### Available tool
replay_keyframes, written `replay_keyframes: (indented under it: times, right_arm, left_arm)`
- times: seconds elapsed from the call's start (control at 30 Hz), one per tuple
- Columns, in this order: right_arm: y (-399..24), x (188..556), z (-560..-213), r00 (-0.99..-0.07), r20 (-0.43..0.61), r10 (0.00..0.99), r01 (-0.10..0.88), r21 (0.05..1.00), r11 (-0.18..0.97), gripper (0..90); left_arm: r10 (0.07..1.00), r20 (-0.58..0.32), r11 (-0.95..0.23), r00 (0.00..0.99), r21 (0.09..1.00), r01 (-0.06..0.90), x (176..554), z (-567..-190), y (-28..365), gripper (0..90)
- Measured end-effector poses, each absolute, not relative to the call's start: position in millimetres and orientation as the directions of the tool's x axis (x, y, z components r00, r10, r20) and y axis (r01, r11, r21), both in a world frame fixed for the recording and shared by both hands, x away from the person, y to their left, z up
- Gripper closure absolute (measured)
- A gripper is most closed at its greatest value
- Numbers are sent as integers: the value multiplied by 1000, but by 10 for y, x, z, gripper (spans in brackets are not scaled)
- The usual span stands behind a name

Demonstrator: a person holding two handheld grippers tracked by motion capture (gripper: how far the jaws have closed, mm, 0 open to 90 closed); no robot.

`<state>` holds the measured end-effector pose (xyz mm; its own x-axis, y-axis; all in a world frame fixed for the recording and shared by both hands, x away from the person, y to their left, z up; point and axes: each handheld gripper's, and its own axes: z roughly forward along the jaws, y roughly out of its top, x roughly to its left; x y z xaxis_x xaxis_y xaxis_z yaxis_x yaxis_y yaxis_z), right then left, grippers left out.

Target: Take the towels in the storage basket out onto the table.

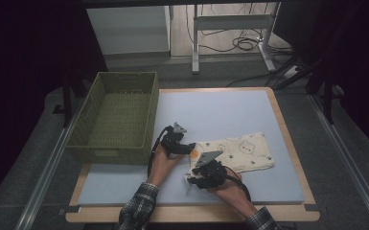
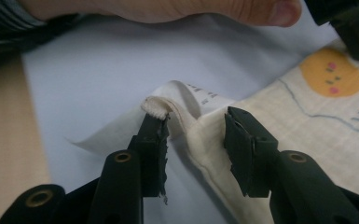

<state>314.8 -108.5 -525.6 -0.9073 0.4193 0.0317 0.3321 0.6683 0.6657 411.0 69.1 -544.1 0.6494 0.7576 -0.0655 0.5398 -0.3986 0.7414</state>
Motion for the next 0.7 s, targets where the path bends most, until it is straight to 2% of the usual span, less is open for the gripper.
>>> replay_keyframes:
  times: [0.1,0.2,0.37,0.5,0.53,0.57,0.6,0.7]
  right_arm:
    - [-1055,3109,-5249,-898,-60,435,298,644,704,700]
    - [-1104,3130,-5244,-893,-58,445,308,643,701,819]
    - [-1160,3176,-5241,-884,9,467,362,647,672,851]
    - [-1186,3226,-5244,-880,71,470,398,651,647,854]
    - [-1188,3239,-5246,-878,90,470,409,651,639,854]
    - [-1184,3247,-5248,-878,102,467,413,652,635,855]
    - [-1172,3247,-5248,-878,110,466,418,652,633,855]
    - [-1100,3241,-5240,-886,102,453,402,656,639,855]
  left_arm:
    - [758,-66,-399,649,741,541,4110,-5440,691,330]
    - [758,-64,-400,649,741,539,4109,-5440,689,330]
    - [758,-57,-403,650,743,535,4089,-5430,686,366]
    - [714,-77,-417,696,751,512,4052,-5421,667,625]
    - [700,-91,-416,708,754,508,4043,-5423,660,725]
    - [691,-101,-417,716,753,509,4039,-5422,657,788]
    - [689,-109,-415,717,752,513,4036,-5420,657,835]
    - [721,-59,-415,690,760,500,3997,-5396,688,855]
